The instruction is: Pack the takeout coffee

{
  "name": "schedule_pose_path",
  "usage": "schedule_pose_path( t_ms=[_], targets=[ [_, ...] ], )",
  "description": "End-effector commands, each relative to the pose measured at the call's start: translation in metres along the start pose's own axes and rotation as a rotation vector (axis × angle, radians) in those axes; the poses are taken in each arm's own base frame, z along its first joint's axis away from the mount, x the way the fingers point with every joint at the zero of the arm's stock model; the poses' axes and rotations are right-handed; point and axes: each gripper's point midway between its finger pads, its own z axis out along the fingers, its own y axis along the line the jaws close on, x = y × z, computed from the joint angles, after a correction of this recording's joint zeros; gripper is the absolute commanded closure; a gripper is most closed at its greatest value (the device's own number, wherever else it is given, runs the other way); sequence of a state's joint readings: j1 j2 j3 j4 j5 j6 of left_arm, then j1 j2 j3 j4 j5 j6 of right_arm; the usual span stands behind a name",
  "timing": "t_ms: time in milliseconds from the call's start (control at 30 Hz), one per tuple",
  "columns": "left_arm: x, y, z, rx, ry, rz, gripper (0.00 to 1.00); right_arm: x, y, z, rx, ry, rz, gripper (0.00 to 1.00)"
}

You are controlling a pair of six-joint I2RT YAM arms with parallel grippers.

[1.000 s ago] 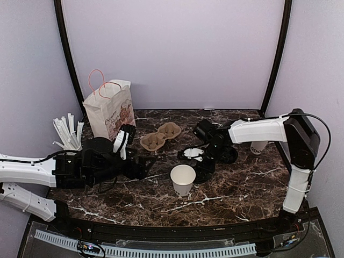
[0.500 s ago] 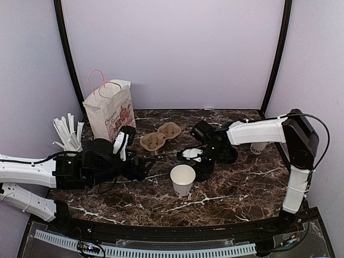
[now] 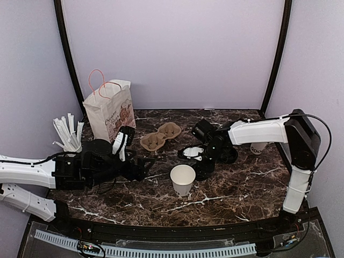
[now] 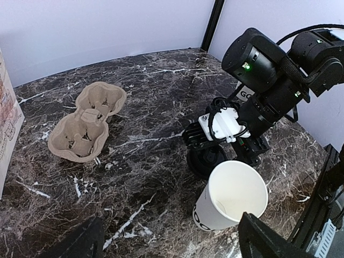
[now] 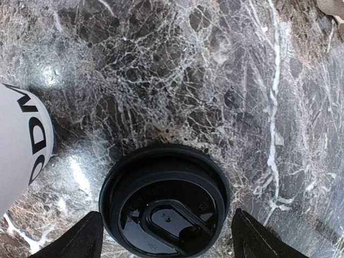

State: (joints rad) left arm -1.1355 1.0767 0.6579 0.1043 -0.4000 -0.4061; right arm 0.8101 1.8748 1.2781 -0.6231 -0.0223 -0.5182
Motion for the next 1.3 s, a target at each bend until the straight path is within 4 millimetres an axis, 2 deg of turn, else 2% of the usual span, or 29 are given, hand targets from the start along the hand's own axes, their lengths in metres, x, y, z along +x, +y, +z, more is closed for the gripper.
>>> schedule_pose_path(
  t_ms=[0, 100, 300, 400, 567, 833, 967, 1067, 1133, 1267],
  targets=[
    [-0.008, 0.002, -0.006, 0.014, -0.047, -0.018, 0.11, -0.01, -0.008, -0.017, 0.054, -0.055, -0.001, 0.16],
    [-0.009, 0.003, -0.007, 0.011, -0.056, -0.014, 0.11, -0.01, -0.008, -0.02, 0.049, -0.051, -0.003, 0.15],
    [-0.007, 0.001, -0.006, 0.018, -0.045, -0.011, 0.11, -0.002, 0.003, -0.003, -0.037, -0.004, 0.008, 0.14],
    [-0.005, 0.002, -0.006, 0.019, -0.042, -0.016, 0.11, -0.001, -0.002, 0.005, -0.043, 0.0, 0.035, 0.11],
    [-0.004, 0.005, -0.01, 0.017, -0.049, -0.026, 0.11, 0.003, -0.009, 0.006, -0.058, -0.012, 0.069, 0.11],
    [-0.004, 0.005, -0.009, 0.017, -0.057, -0.028, 0.11, 0.005, -0.006, 0.005, -0.085, -0.007, 0.071, 0.25],
    [-0.004, 0.005, -0.009, 0.019, -0.057, -0.024, 0.11, 0.002, -0.007, -0.009, -0.07, -0.026, 0.073, 0.29],
    [-0.005, 0.005, -0.009, 0.017, -0.058, -0.017, 0.11, 0.005, -0.011, -0.027, -0.029, -0.031, 0.065, 0.3],
    [-0.005, 0.005, -0.01, 0.015, -0.059, -0.014, 0.11, 0.007, -0.017, -0.046, 0.013, -0.037, 0.059, 0.31],
    [-0.004, 0.006, -0.009, 0.012, -0.062, -0.012, 0.11, 0.003, -0.034, -0.098, 0.078, -0.103, 0.072, 0.31]
  ],
)
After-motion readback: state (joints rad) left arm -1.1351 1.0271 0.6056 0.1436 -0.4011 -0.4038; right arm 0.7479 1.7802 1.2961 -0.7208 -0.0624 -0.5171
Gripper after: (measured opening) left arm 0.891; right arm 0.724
